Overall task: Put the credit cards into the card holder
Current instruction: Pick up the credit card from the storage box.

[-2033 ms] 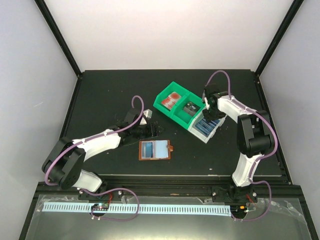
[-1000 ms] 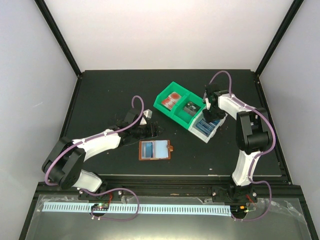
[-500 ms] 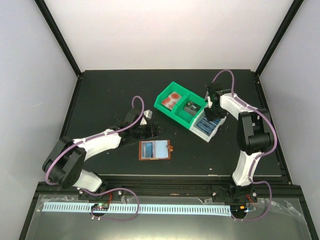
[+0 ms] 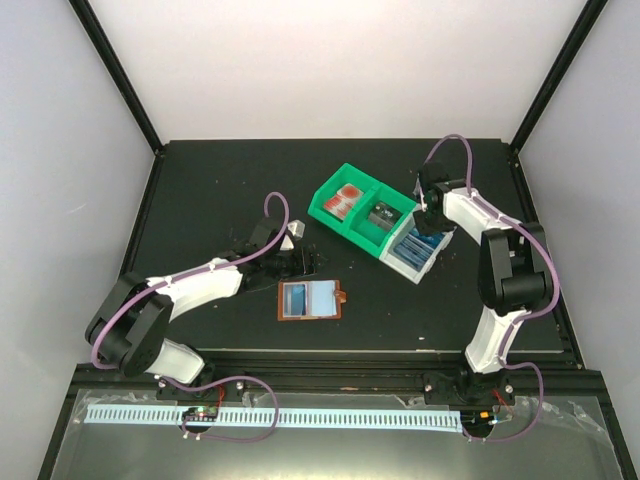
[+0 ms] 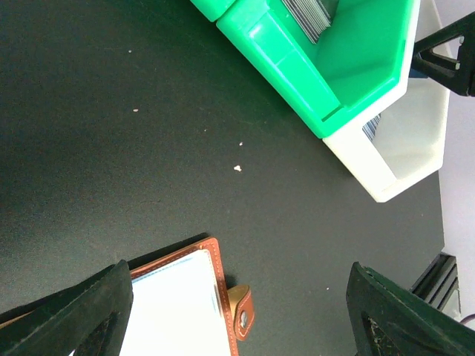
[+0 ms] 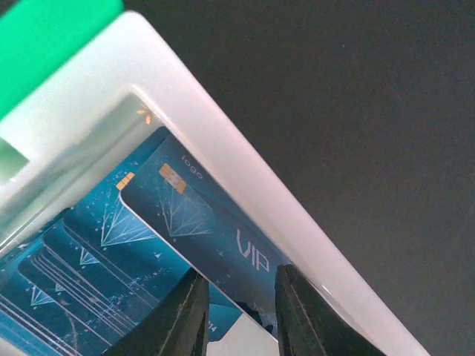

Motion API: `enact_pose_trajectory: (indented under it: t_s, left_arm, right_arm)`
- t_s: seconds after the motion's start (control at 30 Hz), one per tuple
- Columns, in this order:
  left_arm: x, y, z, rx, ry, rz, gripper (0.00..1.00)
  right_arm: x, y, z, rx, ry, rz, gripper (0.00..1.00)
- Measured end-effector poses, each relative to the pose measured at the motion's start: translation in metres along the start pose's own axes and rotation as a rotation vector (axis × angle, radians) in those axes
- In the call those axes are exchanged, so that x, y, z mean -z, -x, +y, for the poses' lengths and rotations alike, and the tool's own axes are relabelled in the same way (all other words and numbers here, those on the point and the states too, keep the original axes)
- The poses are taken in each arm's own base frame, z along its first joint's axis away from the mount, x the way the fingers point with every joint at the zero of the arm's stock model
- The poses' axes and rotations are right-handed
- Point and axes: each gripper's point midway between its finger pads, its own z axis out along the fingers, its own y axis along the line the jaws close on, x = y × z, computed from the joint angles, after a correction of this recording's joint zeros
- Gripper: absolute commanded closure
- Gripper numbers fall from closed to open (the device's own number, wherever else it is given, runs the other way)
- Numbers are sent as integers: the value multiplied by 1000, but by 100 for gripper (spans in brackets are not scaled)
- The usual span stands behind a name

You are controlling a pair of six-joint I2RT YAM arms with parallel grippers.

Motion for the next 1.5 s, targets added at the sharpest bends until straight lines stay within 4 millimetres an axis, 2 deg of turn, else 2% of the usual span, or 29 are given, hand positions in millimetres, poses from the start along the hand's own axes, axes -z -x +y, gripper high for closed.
enact_pose_trajectory:
  t_s: [0.37, 0.43, 0.6, 0.67, 0.83, 1.03, 1.1, 1.2, 1.3, 1.4, 1.5]
  left_arm:
    - [-1, 2, -2, -9, 1, 2, 19]
    - [-1, 2, -2, -9, 1, 2, 19]
    - [-1, 2, -2, -10, 2, 3, 19]
    - [-1, 2, -2, -10, 2, 2, 19]
    - [-1, 2, -2, -11, 2, 3, 19]
    - [6, 6, -9, -21, -17, -17, 18]
    - [13, 8, -15, -31, -33, -34, 9]
    - [24, 7, -20, -47, -59, -58, 1]
    - [39, -1, -23, -66, -91, -77, 1]
    - [55, -12, -26, -87, -132, -90, 1]
    - [67, -24, -30, -108, -181, -90, 1]
  right_arm:
    - [-9, -1, -6, 69, -95, -11, 71]
    - [-12, 0, -4, 96, -115, -15, 76]
    - [-18, 0, 7, 196, -183, -45, 96]
    - [-17, -2, 11, 239, -213, -61, 99]
    - [12, 5, 12, 280, -277, -159, 99]
    - [79, 23, 14, 243, -280, -326, 99]
    - [103, 26, 20, 209, -224, -371, 99]
    - [135, 29, 37, 126, -59, -443, 99]
    - [158, 20, 64, 39, 166, -503, 99]
    - [171, -3, 110, -38, 478, -538, 99]
    - [165, -38, 163, -88, 768, -463, 99]
